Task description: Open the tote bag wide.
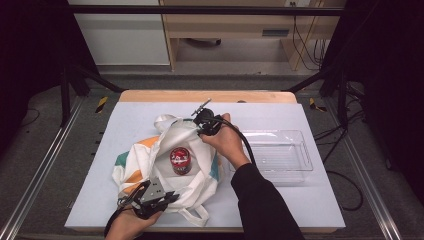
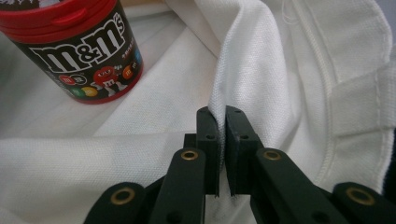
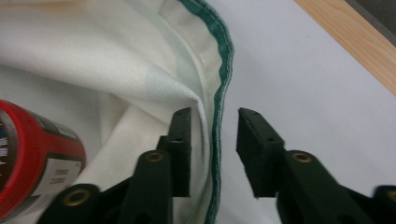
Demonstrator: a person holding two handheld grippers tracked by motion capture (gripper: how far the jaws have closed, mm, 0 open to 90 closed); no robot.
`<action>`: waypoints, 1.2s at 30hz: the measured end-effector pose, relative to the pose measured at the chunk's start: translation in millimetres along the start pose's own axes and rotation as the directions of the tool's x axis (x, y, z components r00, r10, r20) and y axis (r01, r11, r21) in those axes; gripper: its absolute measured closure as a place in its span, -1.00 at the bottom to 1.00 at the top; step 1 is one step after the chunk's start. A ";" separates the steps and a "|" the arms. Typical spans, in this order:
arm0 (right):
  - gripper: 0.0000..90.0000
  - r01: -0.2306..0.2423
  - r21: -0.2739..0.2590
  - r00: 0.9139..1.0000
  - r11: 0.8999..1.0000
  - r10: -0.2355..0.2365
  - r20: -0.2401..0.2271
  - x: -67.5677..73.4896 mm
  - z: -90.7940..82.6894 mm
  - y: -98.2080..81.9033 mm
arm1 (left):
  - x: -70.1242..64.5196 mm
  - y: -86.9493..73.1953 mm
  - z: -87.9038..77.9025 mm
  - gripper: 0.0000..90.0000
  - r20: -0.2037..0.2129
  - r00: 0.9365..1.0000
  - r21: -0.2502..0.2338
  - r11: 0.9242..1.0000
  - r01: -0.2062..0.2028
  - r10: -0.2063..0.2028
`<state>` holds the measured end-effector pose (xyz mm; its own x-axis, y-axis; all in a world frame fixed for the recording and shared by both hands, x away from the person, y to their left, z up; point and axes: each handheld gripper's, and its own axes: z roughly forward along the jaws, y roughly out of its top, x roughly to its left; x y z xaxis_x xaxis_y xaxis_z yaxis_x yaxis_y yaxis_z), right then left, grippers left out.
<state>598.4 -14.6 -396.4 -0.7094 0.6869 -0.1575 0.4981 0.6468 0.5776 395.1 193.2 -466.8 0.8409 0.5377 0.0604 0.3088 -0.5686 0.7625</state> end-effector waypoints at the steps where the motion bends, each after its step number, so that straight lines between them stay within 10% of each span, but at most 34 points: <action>1: 0.35 -0.009 -0.009 1.000 1.000 0.009 -0.002 0.4 -3.0 -0.5 | 0.3 0.2 -0.4 0.86 -0.006 1.000 -0.001 1.000 -0.002 0.002; 20: 0.22 -0.037 -0.223 0.998 0.974 0.023 -0.064 33.9 -71.8 -24.6 | 13.1 4.0 -25.0 0.27 -0.075 0.992 -0.132 0.987 0.087 -0.098; 36: 0.71 -0.053 -0.269 0.991 0.962 0.018 -0.131 56.4 -82.6 -59.0 | 25.7 6.8 -44.6 0.10 -0.132 0.979 -0.193 0.973 0.127 -0.154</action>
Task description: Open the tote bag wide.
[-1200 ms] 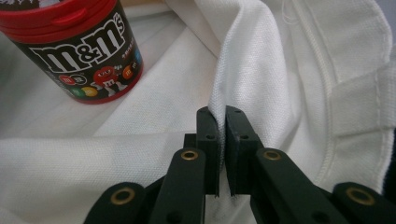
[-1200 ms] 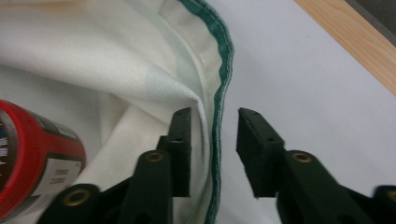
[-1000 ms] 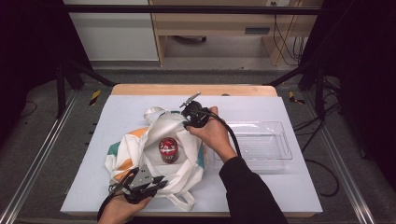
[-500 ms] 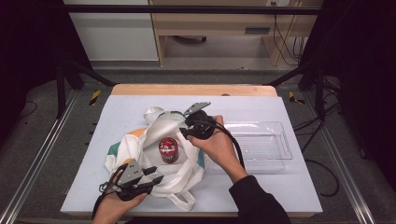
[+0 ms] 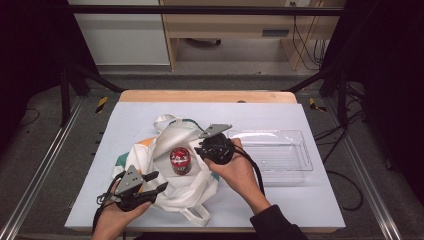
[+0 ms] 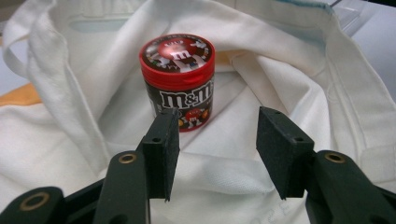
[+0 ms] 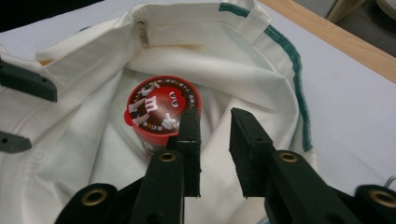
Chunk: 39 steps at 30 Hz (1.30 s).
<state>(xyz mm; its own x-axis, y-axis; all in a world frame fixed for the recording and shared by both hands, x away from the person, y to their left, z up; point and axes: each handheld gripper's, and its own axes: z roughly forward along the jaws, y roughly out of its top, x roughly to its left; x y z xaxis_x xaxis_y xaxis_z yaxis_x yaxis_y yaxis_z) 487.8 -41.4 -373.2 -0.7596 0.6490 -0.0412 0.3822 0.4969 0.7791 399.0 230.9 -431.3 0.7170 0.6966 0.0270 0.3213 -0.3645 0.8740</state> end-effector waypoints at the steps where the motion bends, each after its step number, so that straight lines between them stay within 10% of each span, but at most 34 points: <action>1: 0.74 0.002 0.000 1.000 1.000 -0.002 -0.002 1.5 -1.5 -2.1 | 0.9 0.5 -0.9 0.10 -0.005 1.000 -0.004 1.000 0.002 -0.002; 11: 0.91 0.008 -0.044 1.000 0.999 -0.007 0.010 19.6 -22.9 -26.4 | 11.4 6.4 -11.0 0.11 -0.056 0.998 -0.025 0.999 0.033 -0.034; 25: 1.00 0.053 -0.069 0.998 0.996 -0.055 -0.030 51.6 -37.3 -53.1 | 18.8 37.0 -13.7 0.23 -0.096 0.994 0.009 0.999 -0.049 0.050; 39: 1.00 0.046 -0.077 0.998 0.996 -0.049 -0.038 58.9 -30.9 -67.9 | 50.6 49.2 -11.2 0.60 -0.114 0.994 0.010 1.000 -0.004 0.005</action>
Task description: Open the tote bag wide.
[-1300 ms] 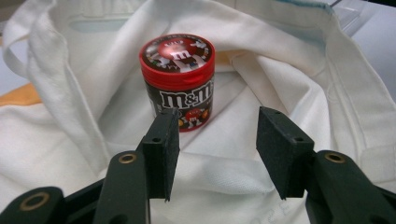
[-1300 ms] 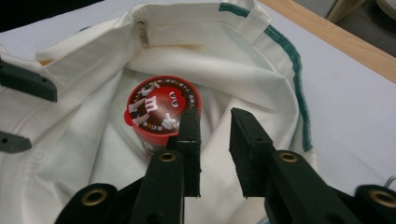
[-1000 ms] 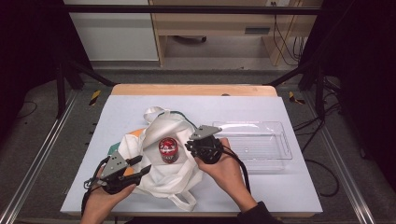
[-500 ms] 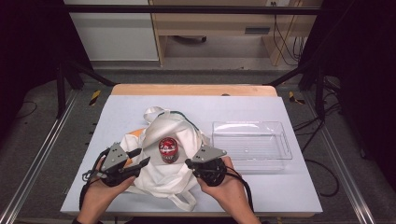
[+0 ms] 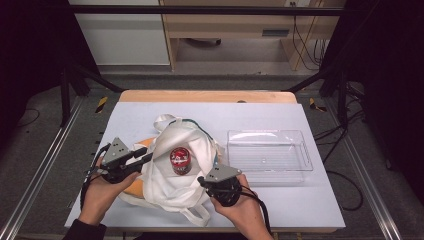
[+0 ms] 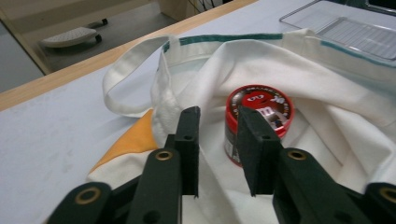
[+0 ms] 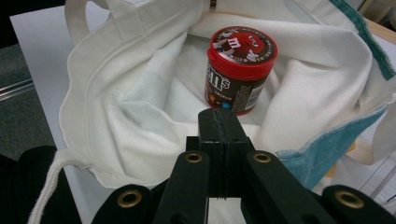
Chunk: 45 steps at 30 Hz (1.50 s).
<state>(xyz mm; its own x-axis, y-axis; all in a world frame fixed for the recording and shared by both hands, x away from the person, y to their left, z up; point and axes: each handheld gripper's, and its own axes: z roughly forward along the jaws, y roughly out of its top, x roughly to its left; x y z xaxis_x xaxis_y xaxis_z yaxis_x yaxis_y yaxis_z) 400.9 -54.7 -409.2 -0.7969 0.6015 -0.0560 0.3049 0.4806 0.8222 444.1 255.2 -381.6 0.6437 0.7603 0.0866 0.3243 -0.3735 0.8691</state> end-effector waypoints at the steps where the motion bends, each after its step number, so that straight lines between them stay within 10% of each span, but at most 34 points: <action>1: 1.00 -0.002 -0.001 1.000 1.000 0.002 0.000 0.3 -0.1 -0.4 | 1.3 0.2 0.6 0.63 0.001 1.000 0.001 1.000 0.003 -0.003; 29: 1.00 0.009 -0.009 0.999 1.000 -0.009 0.031 4.7 23.5 -1.1 | 27.6 3.4 39.4 0.93 0.036 0.999 -0.039 0.998 0.040 -0.038; 34: 1.00 -0.002 0.003 1.000 1.000 0.002 0.023 3.5 27.8 -6.6 | 26.1 3.4 52.7 0.90 0.072 0.997 -0.009 1.000 -0.017 0.018; 45: 1.00 -0.028 0.024 0.999 0.999 0.027 0.039 1.8 29.9 -21.1 | 32.0 -8.9 74.0 0.98 0.020 0.999 0.085 0.996 0.023 -0.024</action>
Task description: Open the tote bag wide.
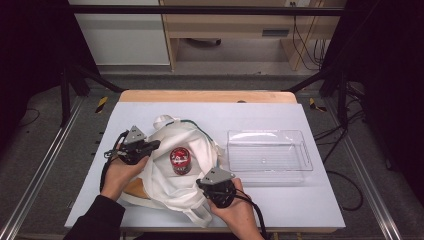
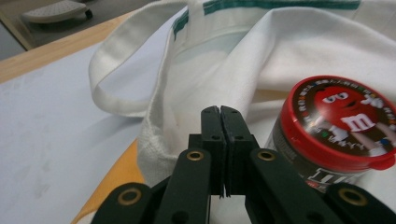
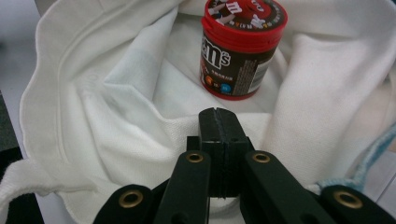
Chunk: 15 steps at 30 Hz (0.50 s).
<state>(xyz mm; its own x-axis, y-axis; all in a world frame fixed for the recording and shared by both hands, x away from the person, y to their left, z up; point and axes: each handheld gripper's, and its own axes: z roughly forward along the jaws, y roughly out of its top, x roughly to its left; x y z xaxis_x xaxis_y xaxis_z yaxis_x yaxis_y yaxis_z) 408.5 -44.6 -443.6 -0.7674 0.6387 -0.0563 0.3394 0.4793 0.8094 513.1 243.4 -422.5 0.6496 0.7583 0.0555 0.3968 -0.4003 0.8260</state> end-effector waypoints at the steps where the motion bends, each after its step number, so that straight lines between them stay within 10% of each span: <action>1: 1.00 0.003 0.002 1.000 1.000 -0.003 0.002 -0.4 0.4 -1.0 | 1.5 -2.7 0.6 0.98 -0.003 1.000 0.003 1.000 0.004 -0.004; 15: 1.00 -0.012 0.033 1.000 0.999 0.011 0.019 -2.6 12.8 -15.6 | 15.4 -19.7 3.6 1.00 -0.029 0.997 0.023 0.997 0.075 -0.074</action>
<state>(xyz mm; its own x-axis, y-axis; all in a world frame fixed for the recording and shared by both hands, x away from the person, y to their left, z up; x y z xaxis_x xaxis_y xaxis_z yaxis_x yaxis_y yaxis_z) 412.2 -46.1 -463.5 -0.7530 0.6555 -0.0584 0.3661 0.4909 0.7905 517.6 261.1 -439.9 0.5993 0.8004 0.0103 0.4593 -0.3544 0.8145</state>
